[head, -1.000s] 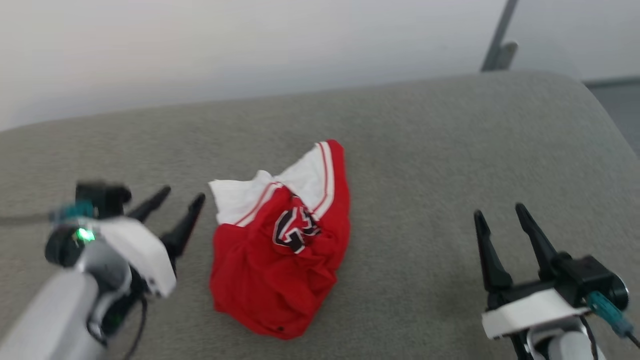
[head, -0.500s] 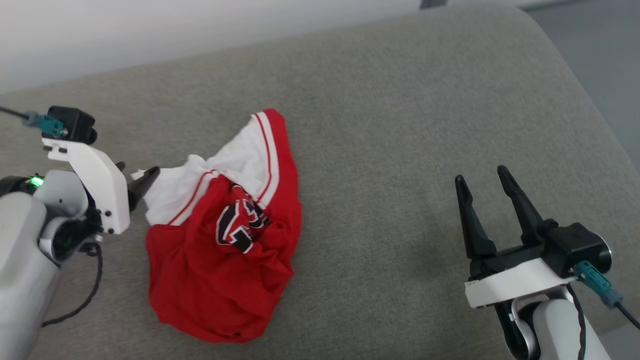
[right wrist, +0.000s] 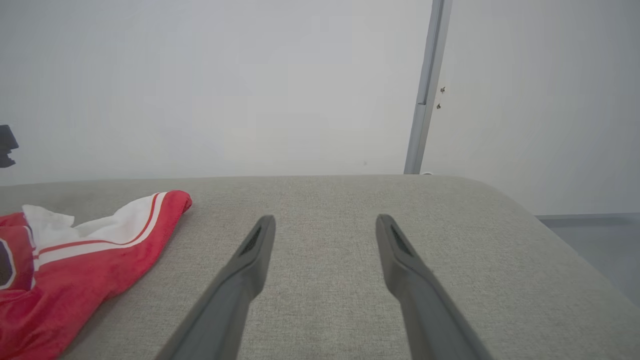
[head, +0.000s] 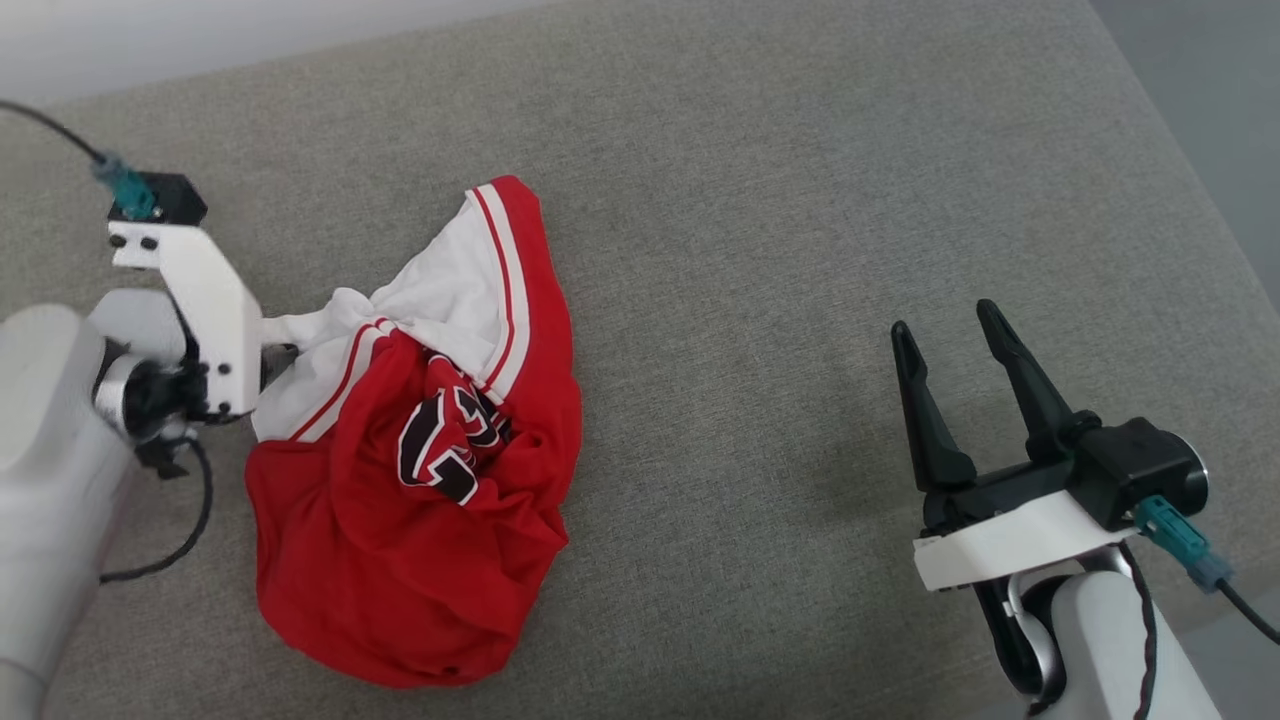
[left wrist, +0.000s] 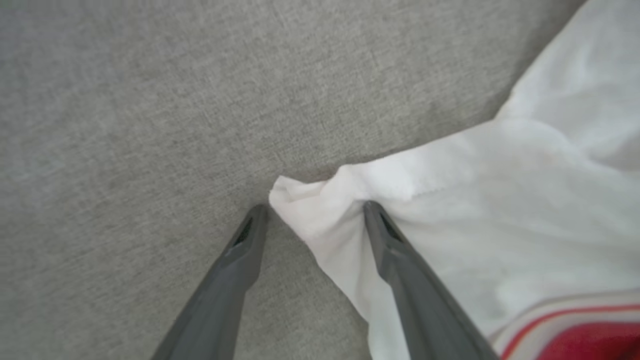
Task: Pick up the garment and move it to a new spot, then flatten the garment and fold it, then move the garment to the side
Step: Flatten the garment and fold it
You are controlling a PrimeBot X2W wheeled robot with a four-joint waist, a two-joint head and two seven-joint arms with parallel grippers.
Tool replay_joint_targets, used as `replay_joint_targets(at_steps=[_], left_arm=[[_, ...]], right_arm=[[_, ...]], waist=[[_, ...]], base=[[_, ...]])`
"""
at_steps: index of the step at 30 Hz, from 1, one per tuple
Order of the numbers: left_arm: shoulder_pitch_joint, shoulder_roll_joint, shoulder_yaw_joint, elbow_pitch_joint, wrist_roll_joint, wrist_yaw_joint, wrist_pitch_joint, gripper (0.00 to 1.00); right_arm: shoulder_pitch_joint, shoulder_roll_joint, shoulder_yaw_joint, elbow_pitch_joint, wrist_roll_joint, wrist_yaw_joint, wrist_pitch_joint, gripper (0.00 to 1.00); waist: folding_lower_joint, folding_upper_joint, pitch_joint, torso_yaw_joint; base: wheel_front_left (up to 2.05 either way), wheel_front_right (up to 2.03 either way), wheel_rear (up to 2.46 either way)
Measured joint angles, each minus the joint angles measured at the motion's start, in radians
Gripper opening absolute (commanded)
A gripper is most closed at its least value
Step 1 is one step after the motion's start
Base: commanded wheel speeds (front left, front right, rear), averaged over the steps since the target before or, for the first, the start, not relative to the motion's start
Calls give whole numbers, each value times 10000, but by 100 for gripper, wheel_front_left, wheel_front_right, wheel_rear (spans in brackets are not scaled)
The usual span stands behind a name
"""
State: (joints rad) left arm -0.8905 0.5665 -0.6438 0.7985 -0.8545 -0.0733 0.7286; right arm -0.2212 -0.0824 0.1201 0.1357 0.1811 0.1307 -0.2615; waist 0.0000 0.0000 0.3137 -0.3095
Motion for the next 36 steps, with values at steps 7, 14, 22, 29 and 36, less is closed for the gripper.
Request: replay_joint_targets(at_steps=[7, 14, 22, 29, 36], left_arm=[[-486, -351, -399, 334, 174, -253, 88, 0], [-448, -213, -433, -226, 161, -416, -472, 0], [443, 683, -27, -2134, -207, 10, -589, 0], [2402, 2295, 704, -4897, -788, 1609, -228, 0], [4663, 3346, 1235, -6450, -1444, 2876, -182, 0]], right_arm=[[-146, 69, -29, 42, -130, 0, 0, 100], [-70, 21, -272, 146, -196, 0, 0, 100], [416, -136, -324, 301, -311, 0, 0, 100], [653, -178, -336, 305, -399, 0, 0, 100], [673, -196, -316, 290, -385, 0, 0, 100]], waist=[[0, 0, 119, 164], [0, 0, -125, 716], [1, 0, -790, 1549], [0, 0, -1312, 2233], [0, 0, -1332, 2435]], base=[[0, 0, 0], [0, 0, 0], [0, 0, 0], [0, 0, 0], [0, 0, 0]])
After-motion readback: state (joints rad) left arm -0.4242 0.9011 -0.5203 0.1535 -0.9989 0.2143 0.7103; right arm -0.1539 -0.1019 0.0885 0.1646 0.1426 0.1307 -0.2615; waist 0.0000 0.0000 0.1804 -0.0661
